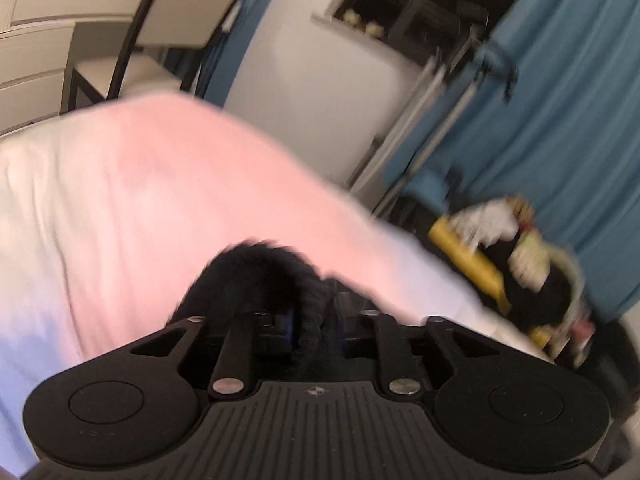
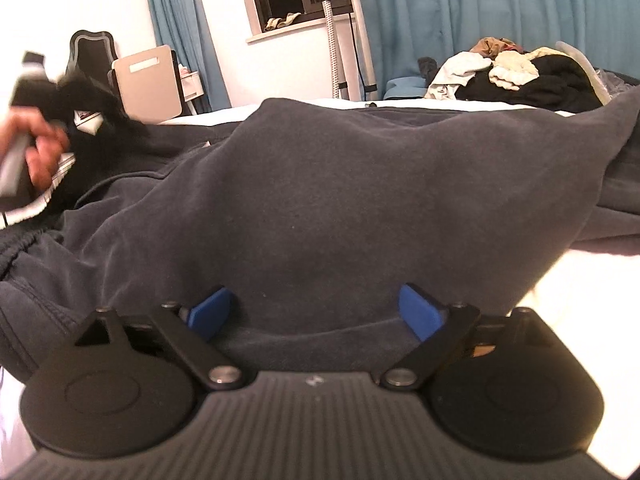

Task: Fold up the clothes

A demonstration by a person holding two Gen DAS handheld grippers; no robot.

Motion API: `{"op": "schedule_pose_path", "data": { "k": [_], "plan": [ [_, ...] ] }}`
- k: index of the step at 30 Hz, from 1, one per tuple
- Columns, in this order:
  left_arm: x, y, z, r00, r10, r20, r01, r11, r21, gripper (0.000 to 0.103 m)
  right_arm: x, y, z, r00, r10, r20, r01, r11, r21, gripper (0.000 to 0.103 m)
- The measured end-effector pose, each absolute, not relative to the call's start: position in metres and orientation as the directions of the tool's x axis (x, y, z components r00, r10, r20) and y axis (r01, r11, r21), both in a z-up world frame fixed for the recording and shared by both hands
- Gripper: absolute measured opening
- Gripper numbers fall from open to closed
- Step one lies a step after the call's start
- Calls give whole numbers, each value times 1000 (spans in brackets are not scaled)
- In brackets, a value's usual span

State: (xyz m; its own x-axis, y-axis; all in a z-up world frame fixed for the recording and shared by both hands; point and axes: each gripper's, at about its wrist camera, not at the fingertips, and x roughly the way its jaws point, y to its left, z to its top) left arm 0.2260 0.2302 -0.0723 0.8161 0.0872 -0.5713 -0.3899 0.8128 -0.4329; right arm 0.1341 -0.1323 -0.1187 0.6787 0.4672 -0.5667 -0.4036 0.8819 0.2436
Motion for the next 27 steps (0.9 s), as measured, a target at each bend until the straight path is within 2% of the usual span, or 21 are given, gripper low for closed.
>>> {"op": "schedule_pose_path", "data": {
  "k": [3, 4, 6, 9, 17, 22, 25, 27],
  "plan": [
    [226, 224, -82, 812, 87, -576, -377, 833, -406, 70, 134, -133, -118, 678, 472, -563, -405, 880, 248, 95],
    [221, 221, -79, 819, 84, -567, -372, 830, -414, 73, 133, -132, -118, 679, 473, -561, -406, 879, 249, 95],
    [208, 219, -69, 837, 70, -542, -361, 816, -451, 92, 132, -135, -117, 682, 481, -550, -407, 875, 261, 95],
    [173, 213, -53, 863, 80, -499, -341, 821, -459, 94, 130, -142, -113, 687, 497, -530, -397, 868, 300, 94],
    [86, 169, -21, 863, 14, -505, -270, 857, -438, 95, 116, -172, -87, 743, 463, -483, -297, 875, 383, 94],
    [32, 129, -39, 820, -127, -557, -213, 837, -505, 95, 109, -195, -78, 793, 342, -504, -172, 920, 353, 94],
    [16, 112, -63, 753, -206, -625, -235, 803, -548, 95, 108, -211, -81, 795, 308, -522, -91, 912, 400, 94],
    [11, 108, -77, 732, -245, -636, -257, 764, -591, 95, 110, -221, -85, 791, 302, -533, -44, 896, 442, 94]
  ]
}}
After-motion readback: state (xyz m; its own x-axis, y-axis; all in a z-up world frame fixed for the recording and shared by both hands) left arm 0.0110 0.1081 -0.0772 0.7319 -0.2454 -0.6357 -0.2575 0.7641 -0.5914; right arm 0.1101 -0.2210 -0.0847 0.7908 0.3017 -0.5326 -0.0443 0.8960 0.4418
